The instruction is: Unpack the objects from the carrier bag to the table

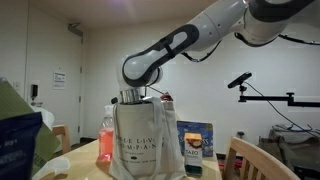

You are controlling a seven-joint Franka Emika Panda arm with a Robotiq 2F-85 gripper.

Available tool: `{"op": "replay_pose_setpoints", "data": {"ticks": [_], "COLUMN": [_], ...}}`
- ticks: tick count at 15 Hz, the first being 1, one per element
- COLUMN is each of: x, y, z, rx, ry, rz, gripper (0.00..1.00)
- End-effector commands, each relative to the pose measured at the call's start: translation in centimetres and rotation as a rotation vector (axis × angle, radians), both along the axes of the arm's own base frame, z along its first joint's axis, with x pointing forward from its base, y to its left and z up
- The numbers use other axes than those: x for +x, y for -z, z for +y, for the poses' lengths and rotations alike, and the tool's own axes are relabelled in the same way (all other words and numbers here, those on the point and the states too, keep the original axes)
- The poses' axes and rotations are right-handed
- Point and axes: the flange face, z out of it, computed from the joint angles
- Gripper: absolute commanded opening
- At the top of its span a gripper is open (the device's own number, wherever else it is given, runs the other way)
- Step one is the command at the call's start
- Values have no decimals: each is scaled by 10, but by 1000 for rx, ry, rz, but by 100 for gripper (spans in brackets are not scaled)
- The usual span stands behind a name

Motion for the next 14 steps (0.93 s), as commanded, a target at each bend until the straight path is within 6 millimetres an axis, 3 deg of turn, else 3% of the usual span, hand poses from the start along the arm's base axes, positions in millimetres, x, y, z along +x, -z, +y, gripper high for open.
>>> {"op": "replay_pose_setpoints", "data": {"ticks": [1, 14], "x": [0, 3], "y": [-2, -4], "z": [3, 20], "rx": [-19, 37], "ry": [-2, -31], "rz": [15, 11], "gripper": [100, 100]}}
